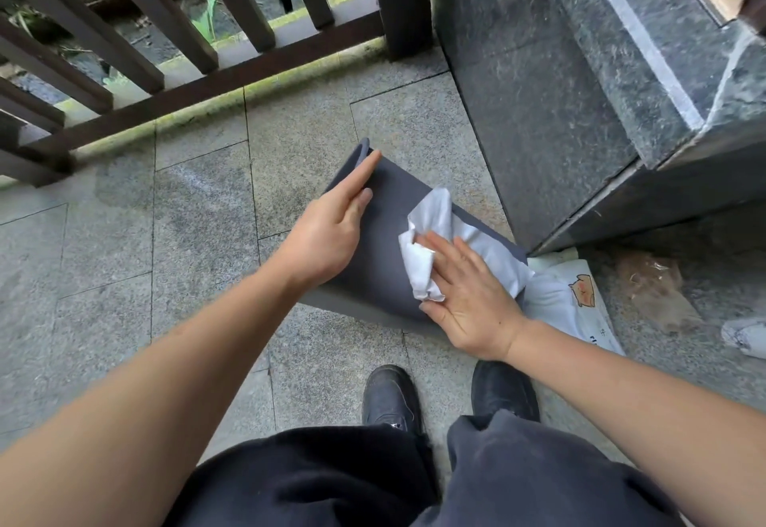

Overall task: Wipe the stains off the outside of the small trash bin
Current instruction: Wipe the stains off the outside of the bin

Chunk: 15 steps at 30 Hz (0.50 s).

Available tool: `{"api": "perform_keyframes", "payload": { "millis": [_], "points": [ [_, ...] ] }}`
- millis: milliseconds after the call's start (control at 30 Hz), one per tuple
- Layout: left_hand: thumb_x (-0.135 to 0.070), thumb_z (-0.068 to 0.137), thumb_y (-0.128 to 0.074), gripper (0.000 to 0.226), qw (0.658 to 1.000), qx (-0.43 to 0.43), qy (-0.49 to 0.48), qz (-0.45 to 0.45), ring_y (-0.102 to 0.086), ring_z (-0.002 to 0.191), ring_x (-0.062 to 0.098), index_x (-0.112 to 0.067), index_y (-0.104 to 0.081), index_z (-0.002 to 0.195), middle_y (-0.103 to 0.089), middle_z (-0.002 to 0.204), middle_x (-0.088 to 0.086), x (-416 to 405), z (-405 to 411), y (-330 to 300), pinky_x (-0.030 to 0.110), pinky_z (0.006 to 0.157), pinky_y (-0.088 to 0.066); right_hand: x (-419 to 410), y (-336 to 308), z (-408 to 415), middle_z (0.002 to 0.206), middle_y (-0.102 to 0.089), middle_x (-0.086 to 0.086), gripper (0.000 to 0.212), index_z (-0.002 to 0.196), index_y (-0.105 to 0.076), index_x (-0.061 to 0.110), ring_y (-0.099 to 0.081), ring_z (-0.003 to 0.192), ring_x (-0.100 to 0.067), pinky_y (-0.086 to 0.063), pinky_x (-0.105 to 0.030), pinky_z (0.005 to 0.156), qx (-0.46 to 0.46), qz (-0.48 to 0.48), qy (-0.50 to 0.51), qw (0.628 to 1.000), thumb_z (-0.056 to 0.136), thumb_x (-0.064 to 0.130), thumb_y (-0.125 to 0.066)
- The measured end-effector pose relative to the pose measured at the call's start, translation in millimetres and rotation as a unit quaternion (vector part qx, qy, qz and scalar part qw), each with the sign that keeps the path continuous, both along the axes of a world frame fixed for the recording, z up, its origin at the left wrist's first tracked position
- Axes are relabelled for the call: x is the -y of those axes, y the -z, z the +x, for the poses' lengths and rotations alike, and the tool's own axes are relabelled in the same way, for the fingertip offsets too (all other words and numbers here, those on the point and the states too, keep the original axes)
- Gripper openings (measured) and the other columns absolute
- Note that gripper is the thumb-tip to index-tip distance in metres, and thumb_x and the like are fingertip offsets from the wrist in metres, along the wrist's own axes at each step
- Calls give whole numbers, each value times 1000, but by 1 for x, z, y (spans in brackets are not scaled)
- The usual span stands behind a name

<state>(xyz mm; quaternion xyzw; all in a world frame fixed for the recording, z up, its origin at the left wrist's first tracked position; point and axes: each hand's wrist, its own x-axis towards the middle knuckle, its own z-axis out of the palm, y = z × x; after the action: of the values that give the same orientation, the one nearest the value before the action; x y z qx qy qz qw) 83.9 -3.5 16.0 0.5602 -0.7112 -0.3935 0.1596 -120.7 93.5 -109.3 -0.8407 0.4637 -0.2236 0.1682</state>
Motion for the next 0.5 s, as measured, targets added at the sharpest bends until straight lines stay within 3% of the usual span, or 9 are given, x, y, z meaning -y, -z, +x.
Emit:
{"api": "perform_keyframes", "payload": {
  "millis": [100, 267, 500],
  "points": [
    [-33, 106, -39, 49, 1000, -6, -9, 5, -26, 139, -10, -53, -30, 149, -32, 151, -28, -10, 6, 1, -2, 99, -18, -2, 9, -7, 165, -23, -3, 58, 153, -31, 16, -12, 157, -22, -10, -44, 127, -38, -5, -24, 999, 104, 47, -28],
    [-35, 105, -39, 49, 1000, -5, -13, 6, -24, 138, -11, -53, -29, 150, -30, 149, -30, -9, 6, 0, -3, 99, -15, -4, 14, -25, 161, -28, -4, 60, 153, -29, 13, -17, 155, -23, -9, -42, 127, -44, 9, -23, 999, 104, 47, -23],
    [-19, 107, -41, 51, 997, -67, -17, 41, -16, 145, -8, -33, -32, 154, -25, 161, -17, 2, 4, 0, 14, 116, -11, -4, 27, -60, 167, -14, 6, 60, 161, -1, 28, -6, 157, -14, -2, -35, 127, -25, 50, -4, 998, 106, 46, -16]
  ]
}}
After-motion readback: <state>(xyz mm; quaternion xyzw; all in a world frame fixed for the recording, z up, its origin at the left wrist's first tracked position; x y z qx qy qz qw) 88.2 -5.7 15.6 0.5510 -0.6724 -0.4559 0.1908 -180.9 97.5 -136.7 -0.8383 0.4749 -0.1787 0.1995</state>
